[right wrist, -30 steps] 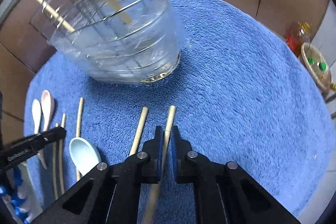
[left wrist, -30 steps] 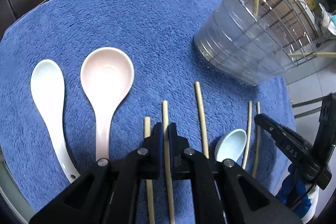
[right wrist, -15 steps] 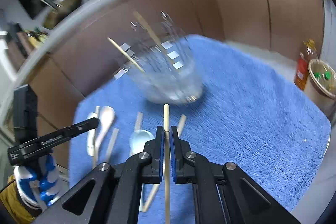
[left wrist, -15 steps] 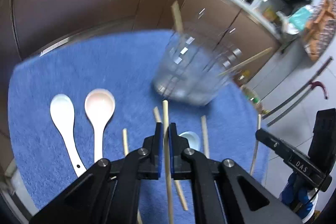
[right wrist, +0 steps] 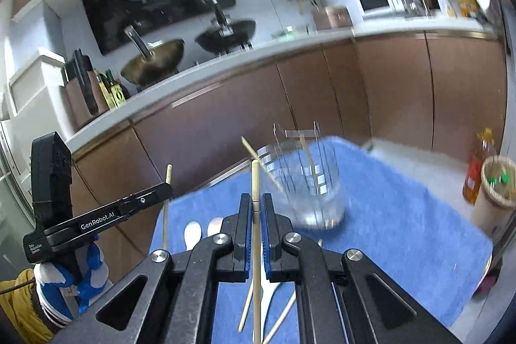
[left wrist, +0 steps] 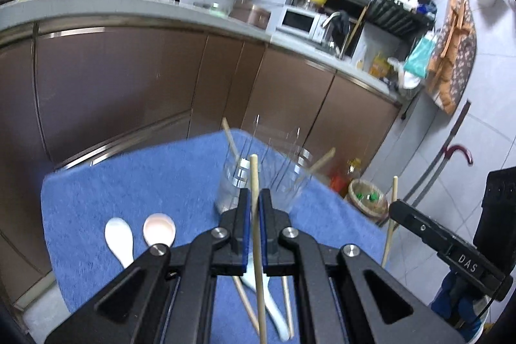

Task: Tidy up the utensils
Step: 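Lift both held chopsticks up over the utensil holder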

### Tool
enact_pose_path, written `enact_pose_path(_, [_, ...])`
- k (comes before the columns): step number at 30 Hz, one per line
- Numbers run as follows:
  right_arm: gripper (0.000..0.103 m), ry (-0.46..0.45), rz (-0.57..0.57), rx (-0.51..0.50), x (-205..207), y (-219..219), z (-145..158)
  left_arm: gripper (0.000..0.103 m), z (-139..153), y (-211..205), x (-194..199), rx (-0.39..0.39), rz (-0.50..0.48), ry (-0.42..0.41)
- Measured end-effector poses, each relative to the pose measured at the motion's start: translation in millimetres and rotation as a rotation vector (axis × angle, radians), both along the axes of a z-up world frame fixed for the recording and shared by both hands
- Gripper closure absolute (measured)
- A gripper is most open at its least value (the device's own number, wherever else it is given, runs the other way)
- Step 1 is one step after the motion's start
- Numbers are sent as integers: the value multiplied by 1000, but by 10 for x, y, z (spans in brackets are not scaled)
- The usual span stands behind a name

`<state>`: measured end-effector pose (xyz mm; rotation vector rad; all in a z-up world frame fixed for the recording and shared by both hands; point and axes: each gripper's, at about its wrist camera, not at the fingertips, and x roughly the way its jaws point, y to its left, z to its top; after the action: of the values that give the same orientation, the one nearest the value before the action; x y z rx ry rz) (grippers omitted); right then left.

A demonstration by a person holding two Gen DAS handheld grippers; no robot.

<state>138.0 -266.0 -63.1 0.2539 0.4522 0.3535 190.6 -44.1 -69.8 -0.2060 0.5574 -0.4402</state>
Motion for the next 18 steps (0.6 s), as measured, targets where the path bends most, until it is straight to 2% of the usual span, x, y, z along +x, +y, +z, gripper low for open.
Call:
enact_pose_path(5, [97, -121, -22, -17, 291, -12, 365, 99, 421, -166, 329, -51, 20, -66])
enact_pose_path(11, [97, -261, -47, 20, 783, -25, 708, 99, 803, -414, 829, -97, 73, -183])
enact_pose_path(14, [97, -308, -77, 39, 1016, -49, 754, 99, 860, -560, 1046, -83, 125, -240])
enact_pose_path(18, [97, -327, -122, 33, 1341, -75, 677, 99, 805, -700, 1337, -62, 195, -269])
